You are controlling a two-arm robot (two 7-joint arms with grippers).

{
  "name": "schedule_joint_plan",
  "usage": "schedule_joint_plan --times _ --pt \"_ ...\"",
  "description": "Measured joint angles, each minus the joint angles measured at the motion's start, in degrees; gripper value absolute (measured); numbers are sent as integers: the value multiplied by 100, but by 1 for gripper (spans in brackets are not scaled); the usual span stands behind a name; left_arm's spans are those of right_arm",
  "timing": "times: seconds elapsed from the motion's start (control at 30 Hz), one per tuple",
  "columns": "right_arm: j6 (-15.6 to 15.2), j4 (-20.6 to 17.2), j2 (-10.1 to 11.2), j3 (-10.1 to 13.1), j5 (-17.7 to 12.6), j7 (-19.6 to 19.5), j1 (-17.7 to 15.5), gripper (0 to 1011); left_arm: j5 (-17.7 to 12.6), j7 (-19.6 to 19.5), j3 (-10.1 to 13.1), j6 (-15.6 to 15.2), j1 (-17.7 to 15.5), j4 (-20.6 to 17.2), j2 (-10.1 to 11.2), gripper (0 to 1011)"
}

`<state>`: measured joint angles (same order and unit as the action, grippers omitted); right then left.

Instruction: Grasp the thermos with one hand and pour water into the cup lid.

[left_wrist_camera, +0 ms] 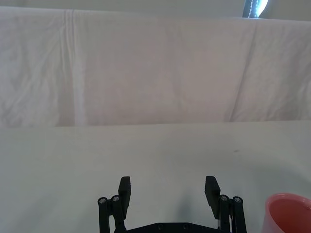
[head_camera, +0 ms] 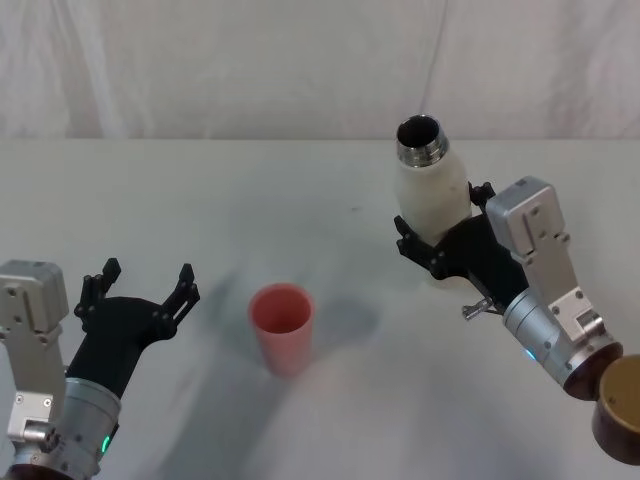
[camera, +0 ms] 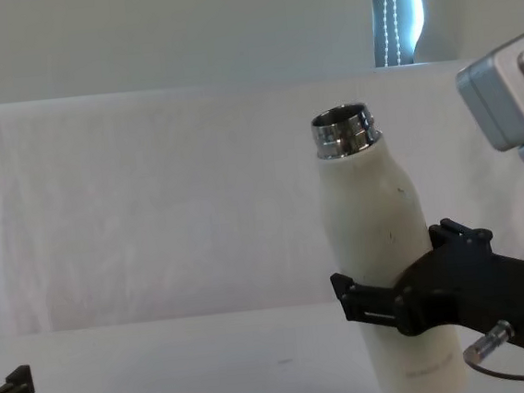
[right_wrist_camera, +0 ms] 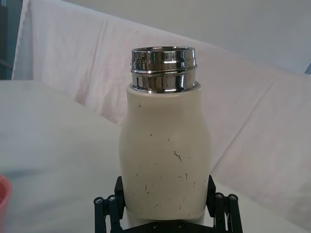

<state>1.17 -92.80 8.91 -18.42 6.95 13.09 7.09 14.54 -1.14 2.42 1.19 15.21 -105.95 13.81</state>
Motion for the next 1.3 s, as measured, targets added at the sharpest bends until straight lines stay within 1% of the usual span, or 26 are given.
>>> schedule_joint_plan --times 0.1,0.13,0.2,0.27,0.3,0.33,0.4,0.43,0.53,0.57,0.63,0.87,1.3 --pt "-79 -26 -15 29 -152 57 -11 959 0 0 0 0 0 0 0 1001" --pt "-124 -41 -26 54 -275 105 -17 959 0 0 0 0 0 0 0 1001" --pt "-167 -50 -37 81 -408 156 -18 959 0 0 0 0 0 0 0 1001" --pt "-301 -67 -57 128 -685 271 -17 959 1 0 0 0 0 0 0 1001" --pt "-301 -67 -57 128 -685 271 -17 959 0 0 0 0 0 0 0 1001" --pt "-384 -77 -59 144 -820 319 -12 959 0 0 0 0 0 0 0 1001" --pt "-463 -84 -59 160 -959 375 -1 959 0 0 0 0 0 0 0 1001" --pt "-534 -84 -59 173 -1081 426 11 959 0 0 0 0 0 0 0 1001" --pt "-660 -84 -55 185 -1283 483 34 959 0 0 0 0 0 0 0 1001" --pt "-660 -84 -55 185 -1283 483 34 959 0 0 0 0 0 0 0 1001" --pt "-735 -85 -39 184 -1408 491 43 959 0 0 0 0 0 0 0 1001" --pt "-862 -164 8 167 -1620 482 33 959 0 0 0 0 0 0 0 1001" --pt "-847 -158 11 162 -1589 472 37 959 0 0 0 0 0 0 0 1001"
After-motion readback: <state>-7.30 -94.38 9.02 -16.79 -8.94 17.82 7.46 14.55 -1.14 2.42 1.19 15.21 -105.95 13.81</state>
